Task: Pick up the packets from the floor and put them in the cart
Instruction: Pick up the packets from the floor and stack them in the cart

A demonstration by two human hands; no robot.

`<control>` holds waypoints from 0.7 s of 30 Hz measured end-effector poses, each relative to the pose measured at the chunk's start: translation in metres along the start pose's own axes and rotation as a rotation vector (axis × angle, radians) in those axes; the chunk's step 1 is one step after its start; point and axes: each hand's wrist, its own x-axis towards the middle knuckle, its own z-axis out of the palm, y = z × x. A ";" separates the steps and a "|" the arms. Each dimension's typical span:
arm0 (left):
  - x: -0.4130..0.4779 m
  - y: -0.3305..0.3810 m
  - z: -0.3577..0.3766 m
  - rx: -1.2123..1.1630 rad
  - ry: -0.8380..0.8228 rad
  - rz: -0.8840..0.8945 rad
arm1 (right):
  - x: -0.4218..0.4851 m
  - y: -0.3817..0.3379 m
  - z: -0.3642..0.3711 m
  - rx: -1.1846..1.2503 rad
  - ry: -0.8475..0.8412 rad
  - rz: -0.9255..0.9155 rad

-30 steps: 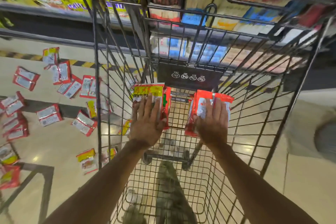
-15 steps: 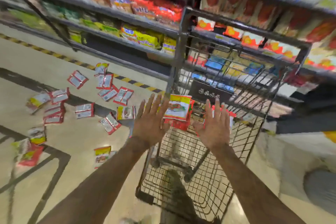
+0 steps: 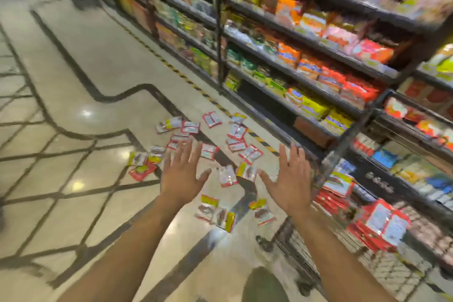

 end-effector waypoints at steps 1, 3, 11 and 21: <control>-0.012 -0.031 -0.010 0.010 0.005 -0.051 | -0.002 -0.029 0.002 0.016 0.000 -0.039; -0.030 -0.084 -0.029 0.024 0.009 -0.137 | -0.001 -0.082 0.006 0.049 -0.001 -0.102; -0.055 -0.233 -0.063 0.028 0.080 -0.325 | 0.042 -0.244 0.038 0.082 -0.058 -0.275; 0.056 -0.391 -0.029 0.106 -0.006 -0.383 | 0.161 -0.395 0.151 0.146 -0.168 -0.348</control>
